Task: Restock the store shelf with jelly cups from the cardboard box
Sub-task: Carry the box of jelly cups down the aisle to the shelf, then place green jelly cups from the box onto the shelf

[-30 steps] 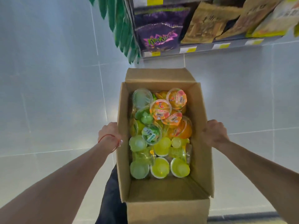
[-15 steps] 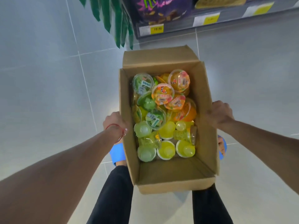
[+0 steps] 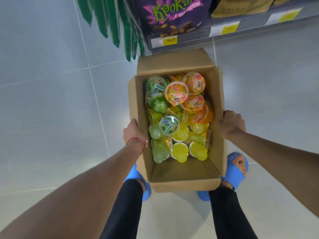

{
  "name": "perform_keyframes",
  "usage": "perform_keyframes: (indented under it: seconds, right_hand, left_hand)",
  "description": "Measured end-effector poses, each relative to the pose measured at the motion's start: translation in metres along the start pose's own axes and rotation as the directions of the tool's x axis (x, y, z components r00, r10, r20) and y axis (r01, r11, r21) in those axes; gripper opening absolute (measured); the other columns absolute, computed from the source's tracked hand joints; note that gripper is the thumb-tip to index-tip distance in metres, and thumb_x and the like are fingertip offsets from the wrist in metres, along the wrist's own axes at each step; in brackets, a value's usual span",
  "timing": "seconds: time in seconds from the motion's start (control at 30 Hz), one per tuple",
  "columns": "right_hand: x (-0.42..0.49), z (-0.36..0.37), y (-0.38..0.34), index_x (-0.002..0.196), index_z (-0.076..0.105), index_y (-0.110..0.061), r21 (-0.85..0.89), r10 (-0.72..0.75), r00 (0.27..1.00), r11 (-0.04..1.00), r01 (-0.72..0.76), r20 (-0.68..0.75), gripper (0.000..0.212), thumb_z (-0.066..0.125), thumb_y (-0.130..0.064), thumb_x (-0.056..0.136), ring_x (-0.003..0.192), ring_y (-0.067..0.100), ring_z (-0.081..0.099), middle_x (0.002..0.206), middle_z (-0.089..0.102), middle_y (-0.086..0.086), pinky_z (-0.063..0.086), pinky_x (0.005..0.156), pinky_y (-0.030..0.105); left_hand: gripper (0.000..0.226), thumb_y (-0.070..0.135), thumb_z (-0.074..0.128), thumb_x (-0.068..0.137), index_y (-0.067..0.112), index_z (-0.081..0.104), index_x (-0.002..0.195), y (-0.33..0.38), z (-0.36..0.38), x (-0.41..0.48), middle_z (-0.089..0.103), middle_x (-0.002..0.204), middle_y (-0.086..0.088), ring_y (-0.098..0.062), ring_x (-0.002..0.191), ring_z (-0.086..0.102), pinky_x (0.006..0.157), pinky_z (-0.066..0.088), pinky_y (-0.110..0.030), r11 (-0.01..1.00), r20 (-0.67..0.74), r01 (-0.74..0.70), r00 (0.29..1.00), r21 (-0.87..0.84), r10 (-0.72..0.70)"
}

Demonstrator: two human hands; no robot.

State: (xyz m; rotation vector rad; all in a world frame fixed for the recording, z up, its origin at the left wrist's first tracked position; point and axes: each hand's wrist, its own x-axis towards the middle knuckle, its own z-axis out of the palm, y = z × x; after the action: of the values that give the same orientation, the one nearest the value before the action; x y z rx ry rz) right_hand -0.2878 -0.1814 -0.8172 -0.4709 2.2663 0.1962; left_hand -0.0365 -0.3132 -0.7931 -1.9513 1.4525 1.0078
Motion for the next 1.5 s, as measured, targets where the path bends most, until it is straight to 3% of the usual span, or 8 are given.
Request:
perform_keyframes:
  seconds: [0.2, 0.4, 0.6, 0.7, 0.9, 1.07, 1.27, 1.5]
  right_hand:
    - [-0.069, -0.045, 0.01, 0.125, 0.066, -0.022, 0.195, 0.011, 0.997, 0.98, -0.025, 0.071, 0.038, 0.051, -0.018, 0.091, 0.114, 0.04, 0.061, 0.125, 0.062, 0.015, 0.053, 0.097, 0.044]
    - [-0.129, -0.088, 0.027, 0.106, 0.074, -0.025, 0.284, -0.191, 0.971, 0.948, 0.143, 0.146, 0.028, 0.052, -0.017, 0.092, 0.105, 0.025, 0.064, 0.114, 0.073, 0.0, 0.048, 0.088, 0.026]
    - [-0.187, -0.132, 0.047, 0.062, 0.054, -0.027, 0.181, -0.379, 0.904, 0.92, 0.347, 0.198, 0.026, 0.046, -0.016, 0.083, 0.079, 0.023, 0.055, 0.071, 0.058, -0.01, 0.039, 0.063, 0.024]
    - [-0.205, -0.147, 0.047, 0.083, 0.068, -0.029, 0.153, -0.373, 0.9, 0.926, 0.345, 0.225, 0.022, 0.051, -0.016, 0.089, 0.094, 0.02, 0.065, 0.098, 0.072, -0.006, 0.048, 0.082, 0.023]
    - [-0.246, -0.161, 0.033, 0.121, 0.071, -0.018, 0.002, -0.396, 0.882, 0.912, 0.409, 0.256, 0.034, 0.055, -0.013, 0.091, 0.117, 0.023, 0.063, 0.124, 0.07, 0.002, 0.047, 0.098, 0.028]
    - [-0.263, -0.158, 0.01, 0.129, 0.067, -0.016, -0.161, -0.377, 0.861, 0.879, 0.449, 0.342, 0.038, 0.052, -0.012, 0.094, 0.124, 0.025, 0.058, 0.133, 0.065, 0.003, 0.043, 0.102, 0.031]
    - [-0.27, -0.159, -0.025, 0.124, 0.069, -0.015, -0.13, -0.368, 0.828, 0.88, 0.457, 0.423, 0.036, 0.052, -0.01, 0.093, 0.118, 0.03, 0.062, 0.121, 0.068, 0.006, 0.049, 0.105, 0.045]
    - [-0.228, -0.188, -0.059, 0.124, 0.067, -0.016, -0.232, -0.38, 0.717, 0.768, 0.597, 0.584, 0.032, 0.053, -0.014, 0.096, 0.114, 0.025, 0.061, 0.116, 0.067, 0.003, 0.051, 0.102, 0.044]
  left_hand:
    - [0.053, 0.0, 0.046, 0.086, 0.018, 0.054, 0.135, 0.007, -0.022, -0.067, 0.063, 0.126, -0.007, -0.026, 0.087, 0.067, 0.059, 0.06, -0.034, 0.99, -0.054, -0.049, 0.998, -0.13, 0.042]
    - [0.04, 0.003, 0.039, 0.084, 0.008, 0.063, 0.115, 0.038, -0.036, -0.14, 0.065, 0.091, -0.008, -0.012, 0.056, 0.055, 0.047, 0.044, -0.019, 0.987, -0.035, -0.121, 0.992, -0.106, 0.118]
    - [0.039, 0.007, 0.043, 0.094, 0.014, 0.062, 0.128, 0.044, -0.022, -0.218, 0.065, 0.125, -0.012, -0.031, 0.114, 0.061, 0.096, 0.05, -0.032, 0.951, -0.025, -0.103, 0.995, -0.291, 0.1]
    - [0.038, 0.004, 0.042, 0.093, 0.012, 0.066, 0.122, 0.032, -0.017, -0.249, 0.066, 0.123, -0.012, -0.032, 0.118, 0.059, 0.103, 0.045, -0.033, 0.912, -0.034, -0.097, 0.995, -0.398, 0.091]
    - [0.028, 0.013, 0.05, 0.095, 0.02, 0.068, 0.116, -0.022, -0.02, -0.288, 0.069, 0.107, -0.011, -0.03, 0.094, 0.065, 0.073, 0.045, -0.026, 0.792, 0.054, 0.074, 0.997, -0.605, -0.053]
    - [0.016, 0.02, 0.053, 0.093, 0.026, 0.067, 0.098, -0.058, -0.026, -0.305, 0.069, 0.113, -0.014, -0.032, 0.107, 0.065, 0.097, 0.05, -0.037, 0.636, 0.106, 0.17, 0.985, -0.753, -0.137]
    - [0.015, 0.014, 0.055, 0.089, 0.025, 0.064, 0.086, -0.059, -0.031, -0.316, 0.071, 0.105, -0.017, -0.033, 0.103, 0.067, 0.091, 0.054, -0.045, 0.493, 0.165, 0.245, 0.966, -0.835, -0.2]
    - [0.024, 0.011, 0.049, 0.096, 0.015, 0.063, 0.114, -0.011, -0.014, -0.314, 0.059, 0.102, -0.009, -0.023, 0.089, 0.055, 0.052, 0.044, -0.014, 0.241, 0.321, 0.425, 0.871, -0.873, -0.371]
